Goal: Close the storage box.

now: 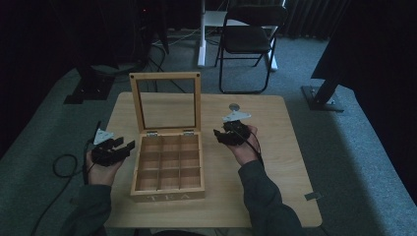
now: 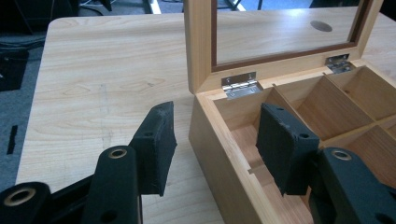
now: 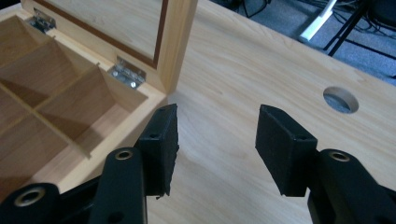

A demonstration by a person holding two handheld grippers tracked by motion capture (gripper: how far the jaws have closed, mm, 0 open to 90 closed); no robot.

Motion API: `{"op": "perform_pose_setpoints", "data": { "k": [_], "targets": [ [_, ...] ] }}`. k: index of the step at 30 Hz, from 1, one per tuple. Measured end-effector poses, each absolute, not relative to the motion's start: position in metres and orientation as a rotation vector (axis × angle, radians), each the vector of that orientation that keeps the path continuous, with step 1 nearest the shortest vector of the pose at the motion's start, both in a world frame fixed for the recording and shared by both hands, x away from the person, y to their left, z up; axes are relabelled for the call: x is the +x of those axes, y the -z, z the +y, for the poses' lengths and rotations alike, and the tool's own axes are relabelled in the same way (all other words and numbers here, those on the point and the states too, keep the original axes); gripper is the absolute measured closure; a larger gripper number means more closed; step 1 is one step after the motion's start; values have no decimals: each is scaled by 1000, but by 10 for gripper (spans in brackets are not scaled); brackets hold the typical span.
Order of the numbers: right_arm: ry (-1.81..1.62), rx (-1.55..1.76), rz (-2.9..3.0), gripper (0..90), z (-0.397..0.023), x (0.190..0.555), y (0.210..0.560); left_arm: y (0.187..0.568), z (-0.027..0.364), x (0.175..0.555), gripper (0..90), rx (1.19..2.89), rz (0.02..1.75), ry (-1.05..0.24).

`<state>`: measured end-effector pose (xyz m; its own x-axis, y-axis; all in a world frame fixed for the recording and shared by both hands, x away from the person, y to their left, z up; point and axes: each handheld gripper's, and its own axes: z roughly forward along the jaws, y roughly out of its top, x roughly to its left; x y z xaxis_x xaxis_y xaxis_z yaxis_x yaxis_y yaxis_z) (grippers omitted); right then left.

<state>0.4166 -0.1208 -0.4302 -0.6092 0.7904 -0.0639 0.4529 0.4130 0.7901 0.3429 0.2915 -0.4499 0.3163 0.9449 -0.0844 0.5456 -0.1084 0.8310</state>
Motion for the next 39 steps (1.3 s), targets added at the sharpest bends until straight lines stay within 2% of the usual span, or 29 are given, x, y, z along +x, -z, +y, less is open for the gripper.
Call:
{"op": "perform_pose_setpoints", "data": {
  "k": [16,39],
  "targets": [
    [-1148,1089,2230,589,-107,442,428,436,293,360,501,1780,1332,-695],
    [-1198,980,2317,590,-67,493,410,433,295,366,505,1778,1342,-708]
  ]
}}
